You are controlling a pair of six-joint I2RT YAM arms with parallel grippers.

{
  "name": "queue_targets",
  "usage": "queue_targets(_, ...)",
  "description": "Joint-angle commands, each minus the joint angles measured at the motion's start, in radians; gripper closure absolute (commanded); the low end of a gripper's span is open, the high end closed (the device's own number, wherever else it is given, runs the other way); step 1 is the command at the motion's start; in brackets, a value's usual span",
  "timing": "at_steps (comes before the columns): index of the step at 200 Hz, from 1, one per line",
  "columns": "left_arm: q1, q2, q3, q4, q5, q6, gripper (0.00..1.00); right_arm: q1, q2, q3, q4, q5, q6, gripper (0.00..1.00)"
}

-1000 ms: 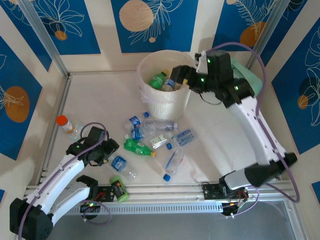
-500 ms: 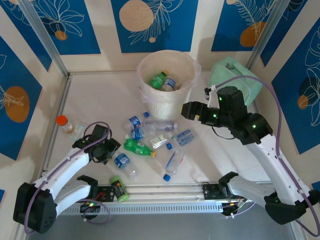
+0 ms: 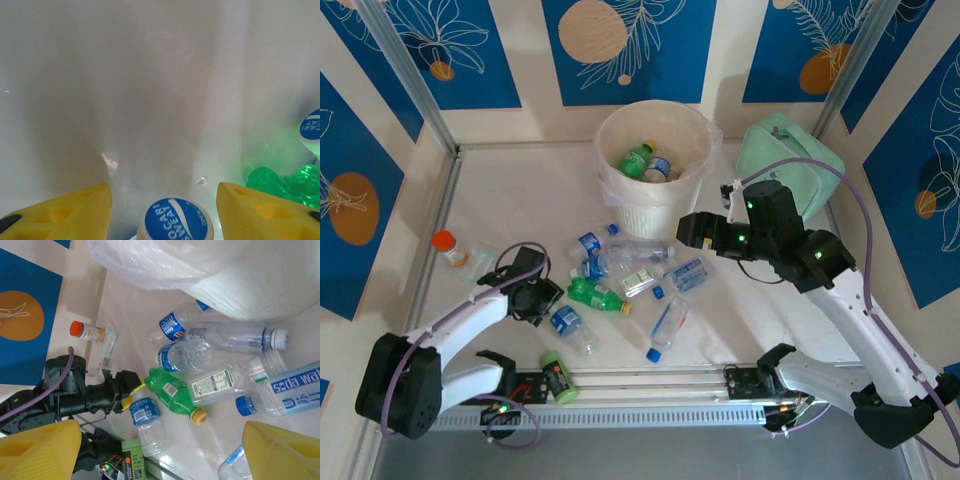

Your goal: Put the plastic bottles in the bin

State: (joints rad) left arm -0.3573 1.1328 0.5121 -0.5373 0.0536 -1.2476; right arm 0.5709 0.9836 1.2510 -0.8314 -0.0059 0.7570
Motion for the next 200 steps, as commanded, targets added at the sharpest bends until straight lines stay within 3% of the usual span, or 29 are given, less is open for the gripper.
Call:
queue_targets(1,0.011,0.028,-0.003,0.043,0.022,-0.01,0.46,0.009,-0.044,-0.042,-0.012,0.027,0.027,0.16)
queue_targets(87,0.011,0.012,0.029,0.041,0.041,0.002,0.59,0.035,-0.075,-0.053,-0.008,0.053,0.049,0.16)
queue_targets(168,0.01,-0.167,0.122,-0.091,0.047,0.052,0.65,0.05,-0.075,-0.001,-0.012,0.04,0.038,0.16)
queue_targets(200,0.011,-0.24,0.156,-0.015,0.116,0.034,0.65,0.068,-0.093,0.001,0.011,0.039,0.031,0.16)
